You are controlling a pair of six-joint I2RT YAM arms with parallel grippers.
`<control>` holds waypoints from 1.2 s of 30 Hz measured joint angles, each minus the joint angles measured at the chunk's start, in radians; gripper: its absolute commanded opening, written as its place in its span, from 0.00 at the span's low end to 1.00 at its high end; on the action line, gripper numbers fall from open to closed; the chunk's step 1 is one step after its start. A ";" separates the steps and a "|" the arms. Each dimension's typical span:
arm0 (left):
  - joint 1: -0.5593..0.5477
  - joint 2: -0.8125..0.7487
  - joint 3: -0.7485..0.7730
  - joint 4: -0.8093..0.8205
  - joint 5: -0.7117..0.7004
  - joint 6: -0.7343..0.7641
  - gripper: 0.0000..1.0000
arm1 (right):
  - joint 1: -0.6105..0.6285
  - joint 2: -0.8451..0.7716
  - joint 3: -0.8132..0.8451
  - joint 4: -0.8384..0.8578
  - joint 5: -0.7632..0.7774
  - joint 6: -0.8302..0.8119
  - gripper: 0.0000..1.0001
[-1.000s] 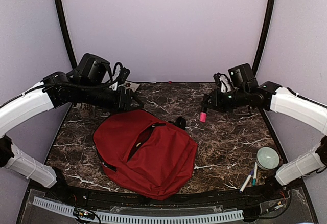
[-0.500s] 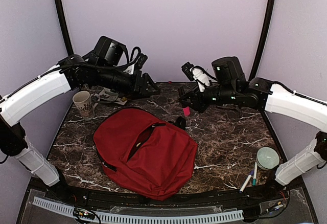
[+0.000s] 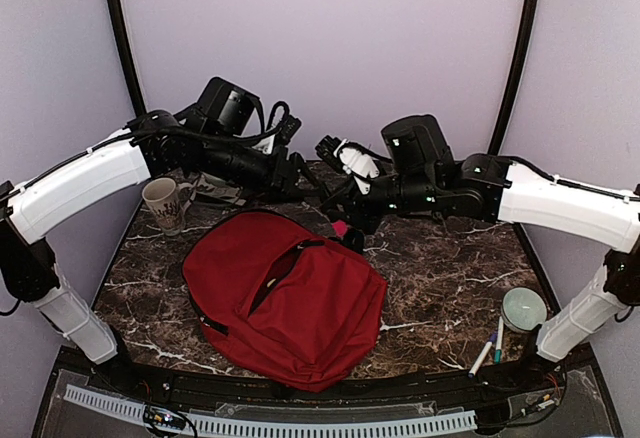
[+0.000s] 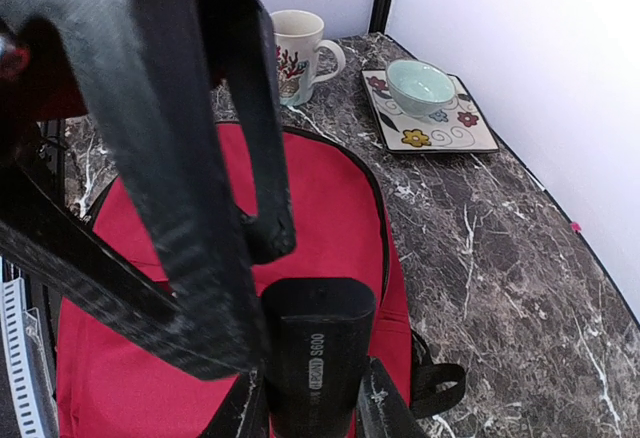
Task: Pack the student bag
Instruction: Pass from the right arm to the left
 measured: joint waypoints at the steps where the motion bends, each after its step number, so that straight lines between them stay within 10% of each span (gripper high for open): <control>1: -0.001 0.004 0.000 0.000 0.001 0.000 0.49 | 0.006 0.005 0.006 -0.001 0.001 -0.004 0.00; 15: -0.011 0.014 -0.006 0.000 -0.021 0.006 0.00 | 0.065 0.057 0.069 -0.043 0.069 -0.039 0.02; 24: -0.006 0.014 -0.019 0.021 -0.031 -0.037 0.00 | 0.076 0.081 0.089 -0.045 0.142 0.027 0.66; 26: 0.001 0.014 -0.020 0.040 -0.003 -0.084 0.00 | 0.076 0.084 0.096 -0.045 0.159 0.053 0.97; 36: 0.016 0.074 -0.012 0.111 0.125 -0.232 0.00 | 0.059 0.073 0.131 -0.096 0.237 0.140 1.00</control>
